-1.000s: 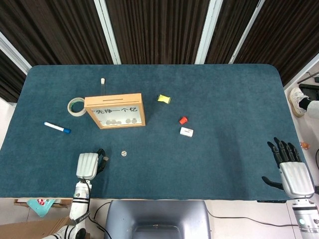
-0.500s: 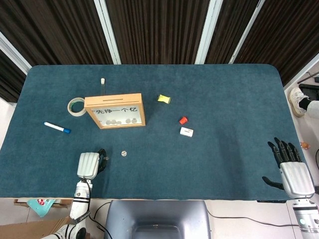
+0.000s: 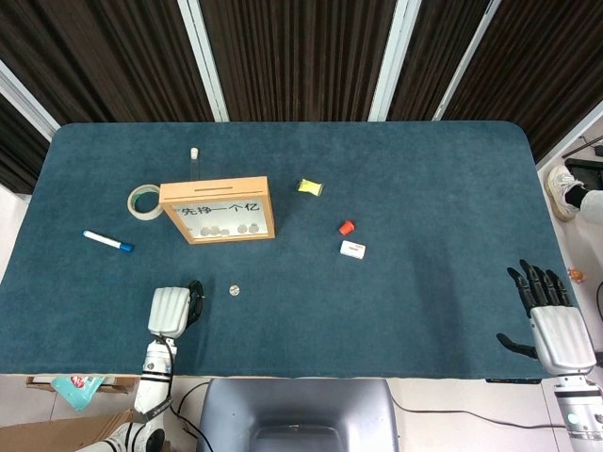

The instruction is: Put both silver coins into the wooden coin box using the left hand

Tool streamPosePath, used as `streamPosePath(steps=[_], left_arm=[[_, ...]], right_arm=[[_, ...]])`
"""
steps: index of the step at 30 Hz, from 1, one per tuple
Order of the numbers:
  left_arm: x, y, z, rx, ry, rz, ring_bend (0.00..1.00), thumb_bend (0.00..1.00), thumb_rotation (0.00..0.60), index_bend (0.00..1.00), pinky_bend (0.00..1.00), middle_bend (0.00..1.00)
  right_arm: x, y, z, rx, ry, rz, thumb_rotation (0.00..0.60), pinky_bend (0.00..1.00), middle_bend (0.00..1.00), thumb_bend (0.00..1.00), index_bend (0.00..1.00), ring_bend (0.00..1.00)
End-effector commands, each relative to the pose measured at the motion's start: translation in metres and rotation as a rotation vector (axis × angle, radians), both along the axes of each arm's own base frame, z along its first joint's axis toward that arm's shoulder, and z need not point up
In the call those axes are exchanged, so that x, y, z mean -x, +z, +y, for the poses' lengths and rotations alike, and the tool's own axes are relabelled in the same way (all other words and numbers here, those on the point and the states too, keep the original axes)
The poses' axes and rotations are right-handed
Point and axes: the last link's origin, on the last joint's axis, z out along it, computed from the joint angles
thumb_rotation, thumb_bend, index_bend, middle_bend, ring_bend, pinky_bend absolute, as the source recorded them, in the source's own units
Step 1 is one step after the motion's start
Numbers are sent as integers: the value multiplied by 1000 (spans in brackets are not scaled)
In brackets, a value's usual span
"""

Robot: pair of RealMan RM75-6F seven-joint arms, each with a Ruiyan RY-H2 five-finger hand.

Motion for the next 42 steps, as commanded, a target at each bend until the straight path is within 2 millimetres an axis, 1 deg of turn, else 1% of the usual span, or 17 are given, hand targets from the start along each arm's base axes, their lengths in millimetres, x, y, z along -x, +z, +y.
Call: streamPosePath(steps=[1,5,7,10,13,14,16,20,24,27,30,36,42], left_arm=[[-1,3,1,-10,-10,-3,1000,479,600,593,1000,1000],[-4,14,4,-39,-28,-9,1000,472,600,593,1000,1000],[-5,25,8,-63,-38,-17,1000,470,600,594,1000,1000],[-11,52,20,-127,-57,-35,1000,468,600,597,1000,1000],[-21,90,35,-217,-66,-50,1000,462,600,595,1000,1000],[-25,105,42,-255,-55,-56,1000,460,600,594,1000,1000],[-35,129,54,-312,-33,-47,1000,459,600,589,1000,1000],[-55,163,68,-373,-14,-42,1000,446,600,581,1000,1000],[-76,185,73,-417,-17,-48,1000,444,600,579,1000,1000],[-94,194,78,-439,-38,-31,1000,445,600,576,1000,1000],[-109,195,92,-433,-28,-22,1000,444,600,577,1000,1000],[-131,182,119,-386,18,-8,1000,444,600,575,1000,1000],[-150,166,129,-363,2,4,1000,457,600,579,1000,1000]], right_arm=[[0,0,0,-1,0,0,600,0,0,170,0,0],[0,0,0,-1,-1,0,600,0,0,170,0,0],[0,0,0,0,-1,-2,600,0,0,170,0,0],[0,2,0,6,-3,-5,600,0,0,170,0,0],[0,2,0,8,-3,-5,600,0,0,170,0,0],[0,2,0,7,-3,-6,600,0,0,170,0,0],[-1,0,0,0,-1,-4,600,0,0,170,0,0],[-2,-2,-1,-6,1,-4,600,0,0,170,0,0],[-2,-2,-3,-6,-1,-8,600,0,0,170,0,0],[-2,-4,-5,-11,-1,-9,600,0,0,170,0,0],[-3,-6,-6,-25,1,-11,600,0,0,170,0,0],[-3,-2,-7,-21,3,-31,600,0,0,170,0,0],[1,3,-8,2,-14,-27,600,0,0,170,0,0]])
